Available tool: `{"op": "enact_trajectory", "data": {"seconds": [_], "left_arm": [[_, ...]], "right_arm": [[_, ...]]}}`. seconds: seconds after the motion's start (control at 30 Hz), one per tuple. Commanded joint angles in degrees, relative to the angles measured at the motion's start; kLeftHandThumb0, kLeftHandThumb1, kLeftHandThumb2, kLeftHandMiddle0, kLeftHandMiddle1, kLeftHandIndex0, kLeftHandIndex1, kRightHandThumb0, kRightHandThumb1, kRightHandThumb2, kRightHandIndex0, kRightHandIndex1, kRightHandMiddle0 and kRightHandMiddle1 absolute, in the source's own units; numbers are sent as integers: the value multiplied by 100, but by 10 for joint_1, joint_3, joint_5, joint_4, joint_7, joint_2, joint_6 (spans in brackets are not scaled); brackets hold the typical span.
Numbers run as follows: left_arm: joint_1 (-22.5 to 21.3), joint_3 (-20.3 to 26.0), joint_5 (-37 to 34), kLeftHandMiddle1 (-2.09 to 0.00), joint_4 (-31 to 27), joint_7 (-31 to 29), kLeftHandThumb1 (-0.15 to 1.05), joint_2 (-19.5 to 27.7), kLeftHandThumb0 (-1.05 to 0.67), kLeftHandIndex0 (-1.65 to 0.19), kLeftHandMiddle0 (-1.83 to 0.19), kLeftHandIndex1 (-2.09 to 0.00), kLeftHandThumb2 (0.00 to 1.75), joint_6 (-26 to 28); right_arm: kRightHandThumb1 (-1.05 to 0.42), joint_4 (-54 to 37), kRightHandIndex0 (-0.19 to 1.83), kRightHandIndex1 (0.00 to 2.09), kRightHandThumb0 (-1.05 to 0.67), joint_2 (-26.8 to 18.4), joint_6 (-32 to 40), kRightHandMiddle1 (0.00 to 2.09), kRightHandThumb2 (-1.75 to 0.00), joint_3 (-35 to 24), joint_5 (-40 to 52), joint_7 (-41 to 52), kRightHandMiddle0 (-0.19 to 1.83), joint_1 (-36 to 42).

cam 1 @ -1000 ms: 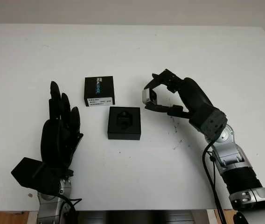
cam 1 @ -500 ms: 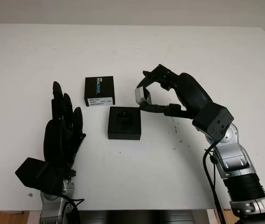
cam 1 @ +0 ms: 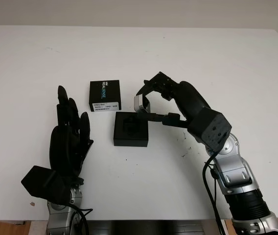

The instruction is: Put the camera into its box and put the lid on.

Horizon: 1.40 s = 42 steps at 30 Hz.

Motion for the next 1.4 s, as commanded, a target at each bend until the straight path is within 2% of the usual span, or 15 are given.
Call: {"op": "enact_trajectory", "data": {"seconds": [0.0, 0.33, 0.73, 0.97, 1.37], "left_arm": [[-3, -8, 1, -2, 8, 2, 105, -8, -71, 19, 19, 0, 54, -4], [-2, -9, 6, -1, 9, 7, 105, -10, -72, 19, 19, 0, 54, -5], [-5, -9, 3, -1, 16, 7, 105, -16, -72, 19, 19, 0, 54, -12], [-9, -9, 7, 0, 27, 7, 105, -15, -71, 19, 19, 0, 55, -24], [-10, -11, 10, -1, 31, 13, 105, -18, -71, 19, 19, 0, 54, -27]], "right_arm": [[-105, -13, 33, 4, -50, 7, 1, 191, -8, 3, -4, -6, 24, 3], [-104, -10, 33, 5, -46, 27, -2, 190, -6, 10, -11, -22, 23, 19], [-103, -29, 37, 6, -47, 18, 11, 186, -5, 25, -45, -20, 27, 38], [-102, -37, 35, 6, -42, 17, 31, 183, -5, 25, -39, 0, 25, 51], [-101, -12, 35, 5, -39, 10, 18, 184, -5, 25, -45, 3, 23, 50]]}}
